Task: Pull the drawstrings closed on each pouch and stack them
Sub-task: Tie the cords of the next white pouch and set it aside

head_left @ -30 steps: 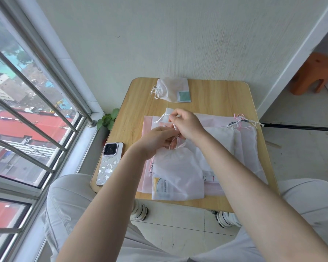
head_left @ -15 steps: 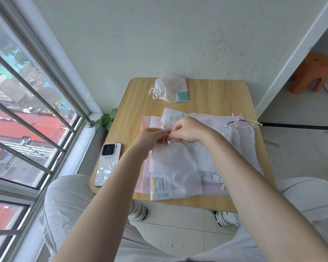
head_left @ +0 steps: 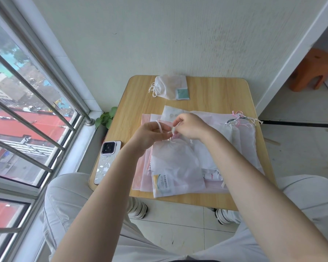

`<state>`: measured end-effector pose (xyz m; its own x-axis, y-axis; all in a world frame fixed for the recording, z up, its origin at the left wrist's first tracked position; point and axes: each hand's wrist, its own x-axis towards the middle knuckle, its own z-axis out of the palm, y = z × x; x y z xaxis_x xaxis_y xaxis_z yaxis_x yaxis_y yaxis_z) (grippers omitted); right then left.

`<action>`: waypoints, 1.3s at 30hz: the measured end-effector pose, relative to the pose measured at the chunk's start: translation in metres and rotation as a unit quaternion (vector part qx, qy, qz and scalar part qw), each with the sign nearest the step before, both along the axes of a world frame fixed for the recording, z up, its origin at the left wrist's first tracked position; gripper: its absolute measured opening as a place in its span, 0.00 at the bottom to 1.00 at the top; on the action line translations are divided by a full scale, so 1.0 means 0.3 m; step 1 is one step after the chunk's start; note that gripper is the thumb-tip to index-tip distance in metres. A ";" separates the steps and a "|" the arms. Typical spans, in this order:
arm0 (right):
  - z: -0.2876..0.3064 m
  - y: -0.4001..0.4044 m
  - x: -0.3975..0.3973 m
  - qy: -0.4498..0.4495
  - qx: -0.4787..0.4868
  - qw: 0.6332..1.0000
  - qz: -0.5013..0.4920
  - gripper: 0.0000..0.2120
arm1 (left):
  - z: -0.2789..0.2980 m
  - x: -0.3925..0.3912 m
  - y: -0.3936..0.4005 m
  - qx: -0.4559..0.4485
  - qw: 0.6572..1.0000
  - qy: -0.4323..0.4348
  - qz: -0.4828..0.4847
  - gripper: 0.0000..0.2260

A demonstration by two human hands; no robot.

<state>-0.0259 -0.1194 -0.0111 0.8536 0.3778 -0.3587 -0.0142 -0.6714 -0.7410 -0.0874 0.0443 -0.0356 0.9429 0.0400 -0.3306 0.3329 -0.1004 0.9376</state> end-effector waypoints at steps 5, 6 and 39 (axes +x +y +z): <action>-0.002 0.001 -0.027 0.091 0.100 0.991 -0.008 0.08 | 0.030 0.013 -0.016 0.151 0.987 -0.048 -0.034 0.09; -0.003 0.002 -0.027 0.095 0.108 0.989 -0.019 0.07 | 0.029 0.017 -0.015 0.203 0.976 -0.063 -0.035 0.08; -0.039 0.014 -0.021 0.124 0.170 0.976 -0.059 0.14 | -0.046 -0.033 -0.050 0.010 0.992 0.006 0.128 0.07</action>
<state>-0.0323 -0.1151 -0.0228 0.8011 0.4145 -0.4317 -0.2847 -0.3705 -0.8841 -0.0973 0.0293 -0.0493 0.8975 0.2837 -0.3378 0.3604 -0.0301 0.9323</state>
